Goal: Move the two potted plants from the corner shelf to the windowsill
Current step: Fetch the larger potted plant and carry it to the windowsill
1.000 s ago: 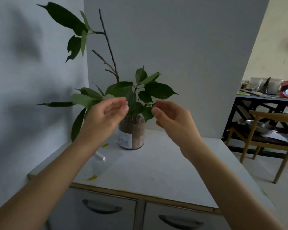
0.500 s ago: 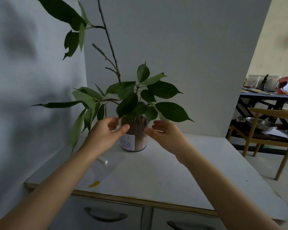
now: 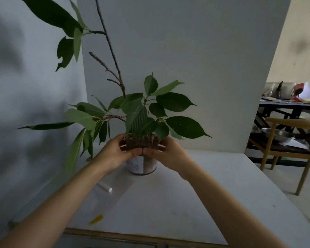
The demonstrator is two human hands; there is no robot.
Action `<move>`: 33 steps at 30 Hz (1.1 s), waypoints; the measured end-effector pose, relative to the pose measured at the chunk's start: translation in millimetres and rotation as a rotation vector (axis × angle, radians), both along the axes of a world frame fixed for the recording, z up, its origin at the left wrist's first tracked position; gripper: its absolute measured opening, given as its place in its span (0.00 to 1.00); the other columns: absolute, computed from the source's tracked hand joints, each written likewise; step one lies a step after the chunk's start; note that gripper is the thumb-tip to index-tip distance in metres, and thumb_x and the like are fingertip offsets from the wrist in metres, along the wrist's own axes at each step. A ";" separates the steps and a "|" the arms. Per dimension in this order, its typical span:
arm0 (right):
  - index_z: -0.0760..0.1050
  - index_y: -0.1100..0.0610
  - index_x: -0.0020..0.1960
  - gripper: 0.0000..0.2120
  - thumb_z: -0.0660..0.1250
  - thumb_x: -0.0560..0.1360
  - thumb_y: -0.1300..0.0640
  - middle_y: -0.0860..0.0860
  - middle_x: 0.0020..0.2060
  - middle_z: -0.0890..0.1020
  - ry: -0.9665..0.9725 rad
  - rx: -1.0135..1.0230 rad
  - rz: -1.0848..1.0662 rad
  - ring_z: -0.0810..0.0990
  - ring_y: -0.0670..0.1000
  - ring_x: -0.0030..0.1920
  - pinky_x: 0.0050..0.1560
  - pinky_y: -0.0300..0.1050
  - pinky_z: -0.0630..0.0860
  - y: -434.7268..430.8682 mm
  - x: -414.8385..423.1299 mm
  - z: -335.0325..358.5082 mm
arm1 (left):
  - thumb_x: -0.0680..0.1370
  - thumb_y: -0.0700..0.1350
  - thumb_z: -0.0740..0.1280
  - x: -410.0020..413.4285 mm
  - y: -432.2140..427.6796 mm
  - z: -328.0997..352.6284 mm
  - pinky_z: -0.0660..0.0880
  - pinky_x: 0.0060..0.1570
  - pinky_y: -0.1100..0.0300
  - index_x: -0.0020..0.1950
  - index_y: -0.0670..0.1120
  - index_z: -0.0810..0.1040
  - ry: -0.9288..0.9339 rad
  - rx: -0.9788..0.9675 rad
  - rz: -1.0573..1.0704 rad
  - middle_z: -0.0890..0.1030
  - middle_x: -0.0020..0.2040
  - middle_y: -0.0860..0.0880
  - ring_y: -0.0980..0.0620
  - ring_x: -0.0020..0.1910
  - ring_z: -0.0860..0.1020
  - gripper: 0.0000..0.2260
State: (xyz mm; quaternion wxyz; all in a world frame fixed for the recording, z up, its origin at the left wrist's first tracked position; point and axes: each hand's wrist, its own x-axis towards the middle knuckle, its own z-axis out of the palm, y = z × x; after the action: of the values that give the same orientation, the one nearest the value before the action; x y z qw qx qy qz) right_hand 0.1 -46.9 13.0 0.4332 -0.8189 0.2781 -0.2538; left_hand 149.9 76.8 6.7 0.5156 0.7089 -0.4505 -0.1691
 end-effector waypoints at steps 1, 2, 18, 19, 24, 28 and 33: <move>0.70 0.52 0.73 0.31 0.75 0.73 0.46 0.49 0.68 0.77 0.000 -0.007 0.004 0.76 0.52 0.67 0.61 0.46 0.75 -1.0 1.8 -0.7 | 0.63 0.59 0.77 2.6 -1.8 -2.2 0.77 0.65 0.44 0.69 0.51 0.75 0.025 -0.006 -0.011 0.82 0.62 0.52 0.51 0.63 0.80 0.36; 0.69 0.52 0.72 0.31 0.75 0.73 0.46 0.49 0.68 0.77 -0.003 -0.008 0.010 0.76 0.52 0.67 0.61 0.46 0.75 -1.9 3.1 -1.8 | 0.63 0.58 0.77 3.4 -2.2 -2.7 0.77 0.65 0.44 0.69 0.51 0.75 0.052 -0.009 -0.021 0.82 0.63 0.51 0.51 0.64 0.79 0.36; 0.69 0.43 0.66 0.28 0.76 0.70 0.44 0.42 0.62 0.74 -0.124 0.214 0.101 0.75 0.54 0.67 0.66 0.60 0.77 -15.7 8.9 -16.4 | 0.63 0.56 0.76 12.9 -13.4 -13.2 0.79 0.48 0.58 0.69 0.54 0.74 0.189 -0.085 -0.086 0.82 0.63 0.51 0.51 0.63 0.79 0.35; 0.69 0.43 0.66 0.28 0.76 0.70 0.44 0.43 0.62 0.74 -0.130 0.233 0.107 0.75 0.54 0.68 0.65 0.60 0.78 -16.4 9.1 -14.4 | 0.63 0.56 0.76 12.1 -13.4 -10.2 0.79 0.48 0.59 0.70 0.54 0.73 0.189 -0.088 -0.080 0.81 0.64 0.51 0.52 0.63 0.79 0.35; 0.69 0.41 0.65 0.27 0.76 0.70 0.44 0.45 0.68 0.74 -0.167 0.245 0.097 0.75 0.57 0.68 0.54 0.57 0.82 -15.6 5.6 4.0 | 0.62 0.57 0.76 8.3 -12.8 12.9 0.81 0.51 0.54 0.69 0.55 0.74 0.182 -0.120 -0.084 0.82 0.63 0.50 0.49 0.63 0.80 0.36; 0.70 0.43 0.66 0.27 0.76 0.70 0.43 0.47 0.68 0.75 -0.180 0.221 0.092 0.77 0.58 0.66 0.56 0.61 0.82 -13.5 -2.6 26.9 | 0.63 0.56 0.76 -2.8 -11.6 37.4 0.80 0.50 0.54 0.65 0.59 0.74 0.199 -0.137 -0.099 0.82 0.61 0.54 0.53 0.61 0.79 0.31; 0.71 0.44 0.65 0.26 0.75 0.71 0.43 0.45 0.65 0.77 -0.196 0.167 0.094 0.79 0.56 0.63 0.47 0.53 0.83 -11.9 -21.6 65.6 | 0.64 0.55 0.76 -16.8 -13.0 71.3 0.80 0.56 0.43 0.58 0.59 0.78 0.228 -0.143 -0.112 0.82 0.60 0.55 0.52 0.61 0.78 0.23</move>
State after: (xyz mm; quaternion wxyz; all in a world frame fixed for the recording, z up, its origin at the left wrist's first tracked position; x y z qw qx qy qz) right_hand -21.5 -58.8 78.5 0.5365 -0.7632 0.2161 -0.2882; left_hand 133.1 63.8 77.9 0.6023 0.6205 -0.4385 -0.2447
